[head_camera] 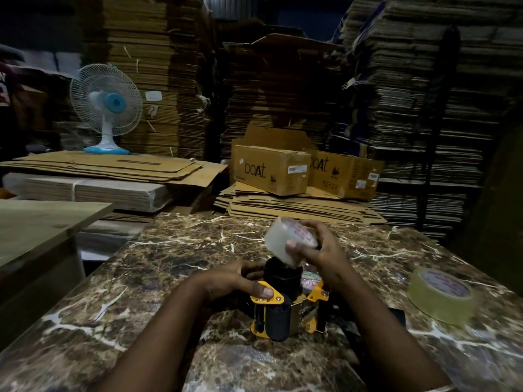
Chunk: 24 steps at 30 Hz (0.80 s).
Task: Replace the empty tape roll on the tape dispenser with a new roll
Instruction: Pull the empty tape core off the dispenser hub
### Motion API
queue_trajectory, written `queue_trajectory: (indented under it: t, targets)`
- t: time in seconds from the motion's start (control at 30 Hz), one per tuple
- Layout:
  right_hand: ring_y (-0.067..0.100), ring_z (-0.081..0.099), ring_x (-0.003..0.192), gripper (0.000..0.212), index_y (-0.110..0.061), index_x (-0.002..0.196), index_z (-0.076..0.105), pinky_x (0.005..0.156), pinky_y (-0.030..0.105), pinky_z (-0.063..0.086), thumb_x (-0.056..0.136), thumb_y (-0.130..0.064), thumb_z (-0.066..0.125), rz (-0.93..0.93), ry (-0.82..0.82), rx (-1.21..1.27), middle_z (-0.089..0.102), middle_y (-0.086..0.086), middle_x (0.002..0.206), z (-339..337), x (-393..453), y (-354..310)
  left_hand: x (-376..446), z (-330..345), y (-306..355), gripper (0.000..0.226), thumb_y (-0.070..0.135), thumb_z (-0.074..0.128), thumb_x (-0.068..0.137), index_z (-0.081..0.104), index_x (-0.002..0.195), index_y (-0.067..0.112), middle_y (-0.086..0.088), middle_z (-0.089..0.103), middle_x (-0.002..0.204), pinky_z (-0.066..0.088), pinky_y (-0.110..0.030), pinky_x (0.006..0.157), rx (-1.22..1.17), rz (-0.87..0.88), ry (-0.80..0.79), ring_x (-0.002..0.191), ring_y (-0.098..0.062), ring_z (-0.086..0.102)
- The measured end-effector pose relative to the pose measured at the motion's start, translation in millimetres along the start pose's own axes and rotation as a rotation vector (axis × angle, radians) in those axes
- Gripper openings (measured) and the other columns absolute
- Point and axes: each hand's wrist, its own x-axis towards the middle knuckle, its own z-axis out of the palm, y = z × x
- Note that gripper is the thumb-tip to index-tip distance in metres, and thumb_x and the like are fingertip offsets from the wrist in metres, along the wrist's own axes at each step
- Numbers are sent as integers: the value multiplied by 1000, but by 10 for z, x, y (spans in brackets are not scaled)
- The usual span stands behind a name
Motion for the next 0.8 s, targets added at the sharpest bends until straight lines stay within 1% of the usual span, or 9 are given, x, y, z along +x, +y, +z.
queue_trajectory:
  t: [0.1, 0.2, 0.27, 0.37, 0.47, 0.6, 0.7, 0.77, 0.8]
  targets:
    - [14, 62, 103, 68, -17, 130, 51, 74, 23, 58, 73, -19, 88, 3, 40, -39, 60, 3, 122, 37, 24, 6, 3, 33, -17, 80, 10, 81, 65, 51, 139, 8, -6, 60, 141, 49, -37, 98, -70, 12, -28, 128, -24, 58]
    - [22, 61, 113, 77, -16, 135, 50, 87, 35, 58, 70, -25, 90, 9, 115, -12, 60, 1, 121, 60, 42, 42, -1, 81, -5, 76, 8, 79, 66, 52, 138, 7, -11, 60, 140, 45, -46, 106, -93, 38, -49, 129, -30, 57]
    - [24, 58, 117, 85, -15, 142, 46, 91, 37, 56, 70, -26, 90, 16, 138, -26, 57, 2, 125, 65, 46, 44, -4, 92, -7, 76, 7, 80, 67, 53, 138, 8, -14, 58, 142, 37, -57, 113, -103, 63, -59, 132, -36, 53]
    - [22, 56, 112, 89, -12, 147, 46, 82, 28, 54, 71, -27, 89, 41, 210, -49, 55, 6, 129, 58, 57, 45, -12, 61, 8, 89, 6, 85, 62, 47, 142, 8, -8, 57, 143, 37, -62, 112, -127, 53, 4, 129, -34, 57]
    - [23, 59, 107, 81, -10, 144, 50, 70, 24, 53, 74, -25, 87, 84, 246, 2, 57, 8, 130, 42, 49, 48, -9, 98, 71, 99, 8, 88, 53, 44, 142, 10, -5, 59, 140, 46, -56, 106, -135, 13, 95, 122, -30, 62]
    - [27, 61, 104, 73, -9, 141, 50, 76, 35, 56, 79, -23, 84, 146, 274, 109, 56, 11, 129, 5, 30, 70, -45, 259, 265, 83, 40, 76, 49, 55, 127, 22, -4, 61, 129, 46, -50, 103, 339, 17, 254, 116, -23, 58]
    - [32, 61, 110, 75, -6, 143, 49, 93, 51, 56, 79, -25, 83, 206, 314, 141, 56, 9, 126, -8, 62, 108, -65, 230, 331, 101, 62, 70, 45, 52, 134, 19, -5, 58, 132, 48, -45, 100, 600, -14, 357, 115, -23, 57]
    - [33, 63, 109, 76, -4, 142, 48, 96, 53, 55, 79, -24, 84, 244, 334, 170, 58, 12, 125, 0, 81, 114, -77, 189, 330, 113, 72, 67, 40, 50, 140, 22, -5, 58, 134, 49, -46, 100, 694, -47, 386, 116, -24, 57]
    - [33, 64, 108, 76, -4, 141, 49, 95, 53, 56, 77, -25, 84, 269, 350, 189, 60, 15, 127, 5, 93, 117, -88, 181, 330, 110, 75, 66, 39, 53, 136, 24, -4, 61, 129, 50, -47, 98, 711, -52, 411, 113, -24, 59]
